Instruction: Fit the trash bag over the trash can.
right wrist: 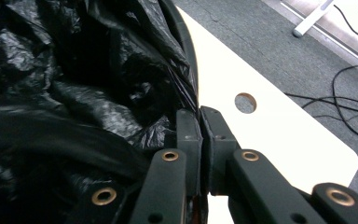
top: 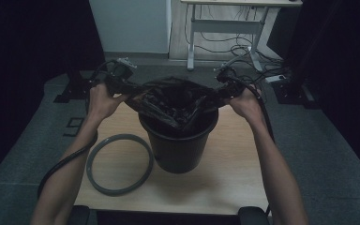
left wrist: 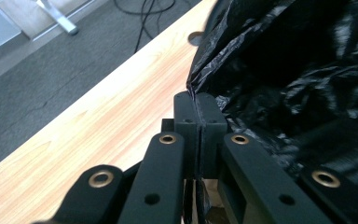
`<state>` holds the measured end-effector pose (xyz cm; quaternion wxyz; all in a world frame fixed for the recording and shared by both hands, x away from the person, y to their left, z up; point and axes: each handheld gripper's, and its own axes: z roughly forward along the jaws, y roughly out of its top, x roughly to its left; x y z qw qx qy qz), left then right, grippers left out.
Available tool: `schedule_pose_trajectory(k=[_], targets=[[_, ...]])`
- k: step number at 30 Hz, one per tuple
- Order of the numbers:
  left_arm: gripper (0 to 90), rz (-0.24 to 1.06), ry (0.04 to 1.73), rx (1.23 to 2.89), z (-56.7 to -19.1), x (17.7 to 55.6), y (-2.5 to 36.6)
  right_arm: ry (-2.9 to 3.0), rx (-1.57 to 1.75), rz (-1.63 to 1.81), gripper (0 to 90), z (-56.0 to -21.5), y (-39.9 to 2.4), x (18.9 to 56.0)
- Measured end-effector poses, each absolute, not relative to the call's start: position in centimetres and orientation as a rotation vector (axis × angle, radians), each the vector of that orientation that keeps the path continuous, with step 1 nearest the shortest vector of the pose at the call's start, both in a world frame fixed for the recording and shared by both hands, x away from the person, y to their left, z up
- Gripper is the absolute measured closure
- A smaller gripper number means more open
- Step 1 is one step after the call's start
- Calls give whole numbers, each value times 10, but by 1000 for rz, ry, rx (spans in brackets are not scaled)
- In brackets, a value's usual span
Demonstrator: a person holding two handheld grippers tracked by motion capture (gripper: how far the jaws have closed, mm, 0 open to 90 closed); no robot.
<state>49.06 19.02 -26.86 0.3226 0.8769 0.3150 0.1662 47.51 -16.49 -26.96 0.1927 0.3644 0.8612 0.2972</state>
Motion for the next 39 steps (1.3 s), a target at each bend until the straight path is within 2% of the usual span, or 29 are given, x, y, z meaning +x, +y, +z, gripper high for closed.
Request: schedule_pose_trajectory(k=[15, 34, 39], targets=[[883, 356, 869, 2344, -299, 529, 170, 2410, 1105, 759, 863, -295, -162, 507], [881, 198, 888, 2302, -314, 549, 168, 2429, 1250, 751, 873, -322, -165, 525], [884, 205, 904, 2359, -319, 550, 170, 2444, 1254, 681, 871, -327, -166, 525]])
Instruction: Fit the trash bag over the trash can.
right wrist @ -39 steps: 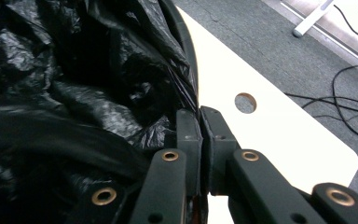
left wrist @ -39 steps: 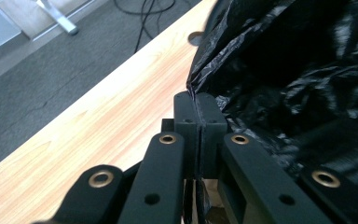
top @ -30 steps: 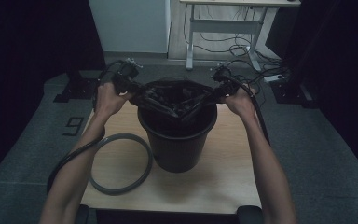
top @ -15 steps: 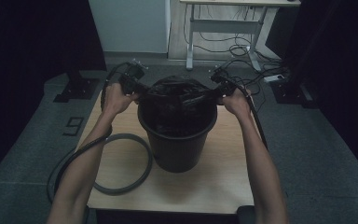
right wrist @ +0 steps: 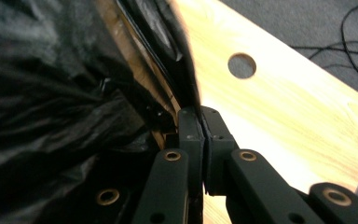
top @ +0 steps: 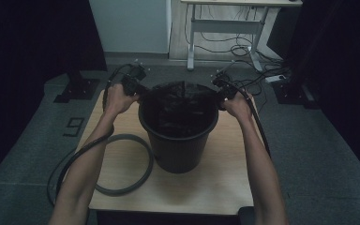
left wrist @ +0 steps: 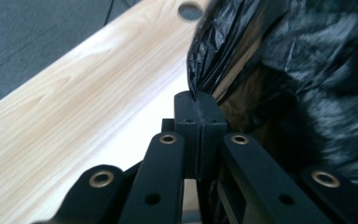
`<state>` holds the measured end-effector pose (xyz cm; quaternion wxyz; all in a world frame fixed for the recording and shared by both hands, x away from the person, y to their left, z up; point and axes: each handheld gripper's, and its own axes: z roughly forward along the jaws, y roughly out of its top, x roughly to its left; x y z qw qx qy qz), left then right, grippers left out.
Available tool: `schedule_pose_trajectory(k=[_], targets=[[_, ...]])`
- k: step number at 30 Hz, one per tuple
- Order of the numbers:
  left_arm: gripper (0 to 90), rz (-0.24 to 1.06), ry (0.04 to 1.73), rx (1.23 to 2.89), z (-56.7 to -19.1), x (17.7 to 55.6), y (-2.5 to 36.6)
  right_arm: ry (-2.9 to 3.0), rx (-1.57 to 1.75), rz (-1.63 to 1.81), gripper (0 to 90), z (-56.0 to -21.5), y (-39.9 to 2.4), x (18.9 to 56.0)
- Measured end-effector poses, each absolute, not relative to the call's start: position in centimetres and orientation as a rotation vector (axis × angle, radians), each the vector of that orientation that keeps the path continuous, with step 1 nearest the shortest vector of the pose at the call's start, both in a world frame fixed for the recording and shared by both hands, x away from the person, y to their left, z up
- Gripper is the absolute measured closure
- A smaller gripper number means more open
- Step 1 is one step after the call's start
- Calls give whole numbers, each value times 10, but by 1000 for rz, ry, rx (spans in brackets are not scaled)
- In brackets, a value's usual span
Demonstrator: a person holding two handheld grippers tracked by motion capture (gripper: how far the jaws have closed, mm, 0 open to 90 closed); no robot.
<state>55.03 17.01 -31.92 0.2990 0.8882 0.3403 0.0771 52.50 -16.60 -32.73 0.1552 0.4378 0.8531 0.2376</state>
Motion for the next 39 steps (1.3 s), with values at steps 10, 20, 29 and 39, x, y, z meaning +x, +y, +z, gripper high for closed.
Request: schedule_pose_trajectory(k=[10, 20, 29, 39], targets=[[565, 202, 858, 2272, -308, 533, 200, 2416, 1245, 817, 461, -324, -191, 510], [492, 235, 751, 2257, -290, 498, 221, 2396, 1127, 903, 404, -304, -203, 478], [392, 241, 677, 2234, -268, 473, 247, 2396, 1009, 1054, 345, -288, -215, 453], [252, 203, 482, 2296, -260, 456, 225, 2368, 954, 1024, 206, -274, -207, 464]])
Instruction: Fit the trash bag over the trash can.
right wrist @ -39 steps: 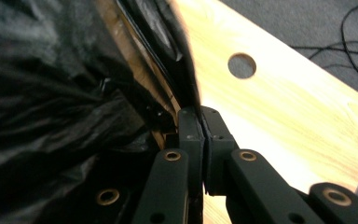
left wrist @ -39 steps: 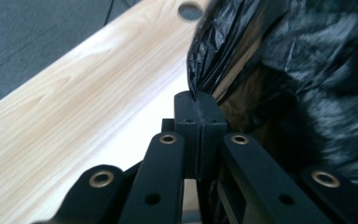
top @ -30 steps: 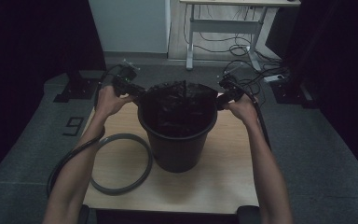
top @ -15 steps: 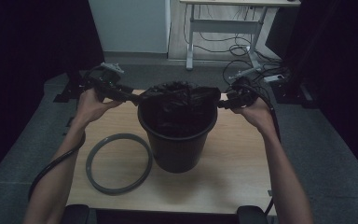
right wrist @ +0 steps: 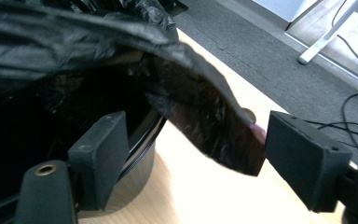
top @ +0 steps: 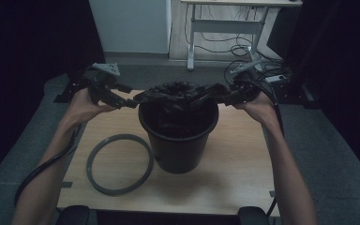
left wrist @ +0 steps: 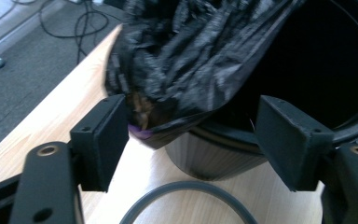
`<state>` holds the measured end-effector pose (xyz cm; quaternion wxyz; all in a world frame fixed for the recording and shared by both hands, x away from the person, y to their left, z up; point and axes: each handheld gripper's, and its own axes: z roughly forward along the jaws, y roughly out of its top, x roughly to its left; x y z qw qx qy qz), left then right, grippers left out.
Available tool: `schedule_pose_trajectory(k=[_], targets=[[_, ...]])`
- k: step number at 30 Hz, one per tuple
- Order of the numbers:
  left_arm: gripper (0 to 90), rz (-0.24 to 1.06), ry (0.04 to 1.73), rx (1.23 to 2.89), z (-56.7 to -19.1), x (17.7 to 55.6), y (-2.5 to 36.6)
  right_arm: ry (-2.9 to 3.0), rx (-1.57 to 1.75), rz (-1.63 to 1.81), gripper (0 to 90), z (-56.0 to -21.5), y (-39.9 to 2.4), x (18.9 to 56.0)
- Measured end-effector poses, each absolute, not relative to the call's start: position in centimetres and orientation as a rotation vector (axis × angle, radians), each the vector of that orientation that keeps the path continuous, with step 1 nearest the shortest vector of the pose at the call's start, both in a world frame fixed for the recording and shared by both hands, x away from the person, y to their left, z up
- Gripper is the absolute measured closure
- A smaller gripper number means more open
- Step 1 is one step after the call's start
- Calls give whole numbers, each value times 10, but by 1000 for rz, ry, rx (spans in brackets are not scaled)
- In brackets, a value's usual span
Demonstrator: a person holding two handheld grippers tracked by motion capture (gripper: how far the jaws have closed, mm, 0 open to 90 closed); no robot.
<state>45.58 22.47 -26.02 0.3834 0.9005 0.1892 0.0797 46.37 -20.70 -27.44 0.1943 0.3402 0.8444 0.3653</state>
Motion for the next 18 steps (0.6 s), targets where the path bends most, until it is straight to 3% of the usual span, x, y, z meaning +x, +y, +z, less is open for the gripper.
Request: schedule_pose_trajectory(k=[6, 8, 12, 14, 18], targets=[[235, 204, 418, 2324, -265, 458, 205, 2373, 922, 1012, 200, -268, -203, 478], [262, 209, 409, 2328, -265, 459, 199, 2374, 920, 1008, 243, -268, -201, 485], [460, 193, 389, 2352, -265, 461, 190, 2397, 926, 1033, 609, -270, -199, 494], [609, 195, 384, 2366, -265, 461, 188, 2414, 918, 1011, 761, -272, -197, 494], [791, 159, 399, 2375, -267, 460, 189, 2453, 876, 1052, 880, -273, -197, 483]])
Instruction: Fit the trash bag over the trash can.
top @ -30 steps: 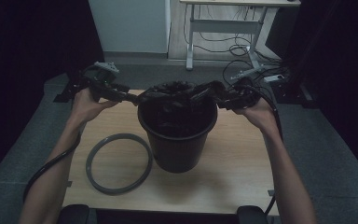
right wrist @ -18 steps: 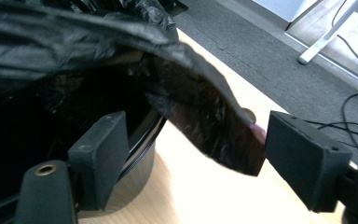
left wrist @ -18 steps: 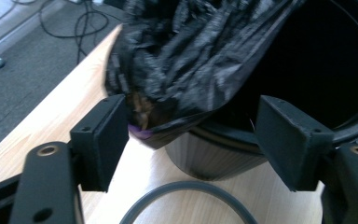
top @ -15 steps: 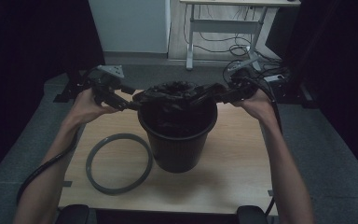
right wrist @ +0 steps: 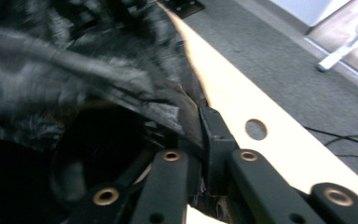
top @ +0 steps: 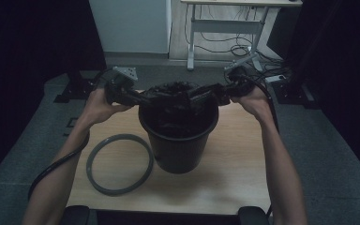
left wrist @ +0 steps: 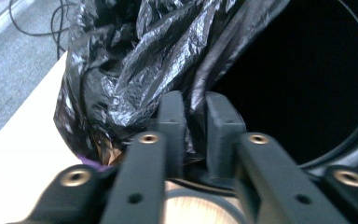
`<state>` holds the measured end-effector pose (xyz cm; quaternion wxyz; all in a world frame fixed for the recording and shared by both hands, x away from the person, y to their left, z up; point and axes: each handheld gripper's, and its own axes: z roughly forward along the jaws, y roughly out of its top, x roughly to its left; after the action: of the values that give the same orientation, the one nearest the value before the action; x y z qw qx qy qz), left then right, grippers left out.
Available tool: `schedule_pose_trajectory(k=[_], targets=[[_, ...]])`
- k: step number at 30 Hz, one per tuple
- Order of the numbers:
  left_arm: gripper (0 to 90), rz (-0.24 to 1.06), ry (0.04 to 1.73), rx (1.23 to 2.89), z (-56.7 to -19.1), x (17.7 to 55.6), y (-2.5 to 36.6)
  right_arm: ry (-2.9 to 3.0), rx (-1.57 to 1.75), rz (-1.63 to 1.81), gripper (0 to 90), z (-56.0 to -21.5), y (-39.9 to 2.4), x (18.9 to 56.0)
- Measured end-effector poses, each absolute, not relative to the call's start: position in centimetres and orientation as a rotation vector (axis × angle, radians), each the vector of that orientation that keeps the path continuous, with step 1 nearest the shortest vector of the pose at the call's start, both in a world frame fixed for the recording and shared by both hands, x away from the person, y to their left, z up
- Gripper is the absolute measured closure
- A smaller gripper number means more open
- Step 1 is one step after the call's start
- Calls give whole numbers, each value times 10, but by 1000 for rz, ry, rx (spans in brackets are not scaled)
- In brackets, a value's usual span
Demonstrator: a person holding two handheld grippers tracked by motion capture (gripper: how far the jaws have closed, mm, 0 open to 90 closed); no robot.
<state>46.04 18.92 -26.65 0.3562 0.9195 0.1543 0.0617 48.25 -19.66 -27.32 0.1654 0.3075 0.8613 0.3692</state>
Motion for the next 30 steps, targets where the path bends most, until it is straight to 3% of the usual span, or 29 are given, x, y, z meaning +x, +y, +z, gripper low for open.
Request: schedule_pose_trajectory(k=[7, 30], targets=[[888, 150, 405, 2359, -267, 451, 198, 2503, 844, 1035, 886, -275, -197, 453], [892, 76, 380, 2320, -303, 420, 232, 2587, 737, 1025, 889, -306, -201, 380]])
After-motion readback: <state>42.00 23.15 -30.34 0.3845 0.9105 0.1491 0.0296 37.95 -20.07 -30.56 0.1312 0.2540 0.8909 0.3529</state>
